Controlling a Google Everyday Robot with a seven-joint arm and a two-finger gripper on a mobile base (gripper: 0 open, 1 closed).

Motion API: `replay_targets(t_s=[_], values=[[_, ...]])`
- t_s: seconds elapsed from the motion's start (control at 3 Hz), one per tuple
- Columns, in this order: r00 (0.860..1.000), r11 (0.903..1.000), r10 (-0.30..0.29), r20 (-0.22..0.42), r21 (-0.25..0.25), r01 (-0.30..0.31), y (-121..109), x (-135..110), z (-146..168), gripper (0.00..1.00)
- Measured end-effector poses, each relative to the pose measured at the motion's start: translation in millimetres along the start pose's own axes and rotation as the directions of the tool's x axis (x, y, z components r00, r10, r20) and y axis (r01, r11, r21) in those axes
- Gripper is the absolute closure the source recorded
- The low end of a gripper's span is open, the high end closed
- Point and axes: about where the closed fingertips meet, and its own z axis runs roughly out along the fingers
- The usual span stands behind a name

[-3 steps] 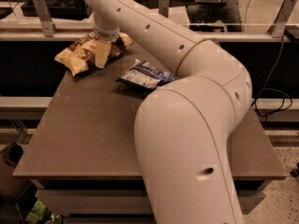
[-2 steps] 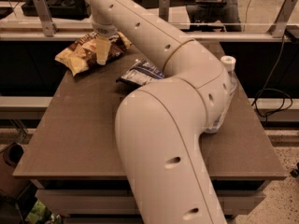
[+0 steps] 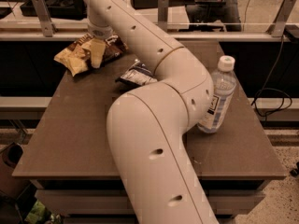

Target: Pick brown chip bag

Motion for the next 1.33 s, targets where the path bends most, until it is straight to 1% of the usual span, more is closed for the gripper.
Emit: replay_targets(t_s=[0.33, 0.67, 1.0, 1.33], values=[[0.997, 0.9903, -0.025, 0.07, -0.134, 0.035, 26.3, -13.3, 20.5, 0.18], [0.996, 0.9875, -0.022, 0.085, -0.154, 0.035, 28.4, -16.6, 20.2, 0.41], [0.996, 0.987, -0.022, 0.085, -0.157, 0.035, 29.6, -17.1, 23.5, 0.64], [0.996, 0.987, -0.022, 0.085, -0.156, 0.035, 27.8, -18.3, 19.9, 0.87]])
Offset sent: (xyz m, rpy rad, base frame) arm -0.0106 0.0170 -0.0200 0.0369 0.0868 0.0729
